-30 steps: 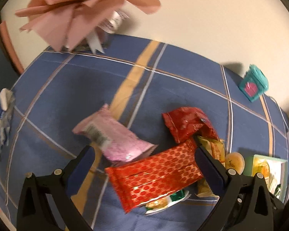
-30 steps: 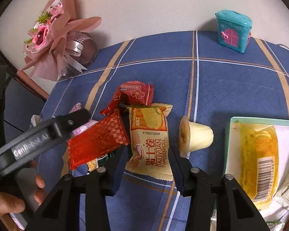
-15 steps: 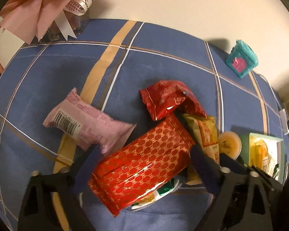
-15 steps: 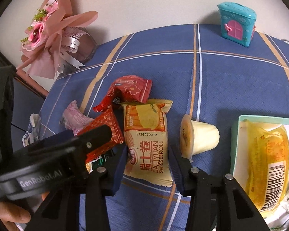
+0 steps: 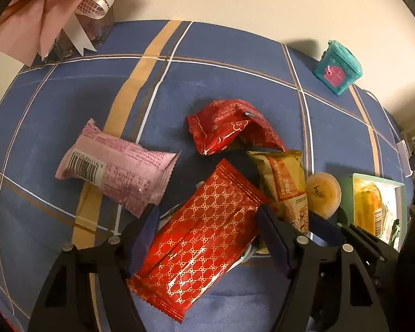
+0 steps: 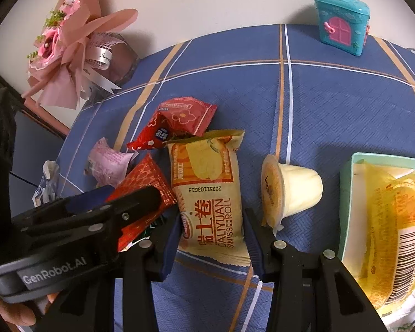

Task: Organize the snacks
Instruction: 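Grasp the red gold-patterned packet with left tool while right tool holds the Swiss roll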

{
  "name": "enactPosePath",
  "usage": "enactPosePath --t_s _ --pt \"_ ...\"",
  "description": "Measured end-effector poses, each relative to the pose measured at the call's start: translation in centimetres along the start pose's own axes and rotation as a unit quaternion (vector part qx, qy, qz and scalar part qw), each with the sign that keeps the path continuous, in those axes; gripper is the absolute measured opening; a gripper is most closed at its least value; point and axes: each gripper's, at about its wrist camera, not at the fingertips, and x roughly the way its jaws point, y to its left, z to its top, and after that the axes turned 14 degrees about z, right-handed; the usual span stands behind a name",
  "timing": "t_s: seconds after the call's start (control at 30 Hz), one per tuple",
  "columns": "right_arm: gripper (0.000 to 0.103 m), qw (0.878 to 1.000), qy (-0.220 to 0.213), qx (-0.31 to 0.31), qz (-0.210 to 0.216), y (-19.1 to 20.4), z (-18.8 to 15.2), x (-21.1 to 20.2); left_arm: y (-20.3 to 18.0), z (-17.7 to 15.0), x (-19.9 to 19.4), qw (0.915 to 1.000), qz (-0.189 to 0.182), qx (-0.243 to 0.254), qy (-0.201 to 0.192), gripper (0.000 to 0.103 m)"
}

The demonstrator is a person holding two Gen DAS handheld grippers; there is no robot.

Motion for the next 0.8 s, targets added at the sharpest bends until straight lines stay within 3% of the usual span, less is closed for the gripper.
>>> enactPosePath --t_s 0.7,0.8 --pt "0.043 0.999 0.033 0.009 -0.026 -0.3 -1.4 -1.3 0.1 -1.4 -0.6 0.9994 0.010 0.002 0.032 0.074" --pt "0.043 0.999 0.034 0.008 -0.026 -0.5 -1.7 -1.4 0.0 -1.5 -0.6 0.9995 0.015 -0.001 0.029 0.071"
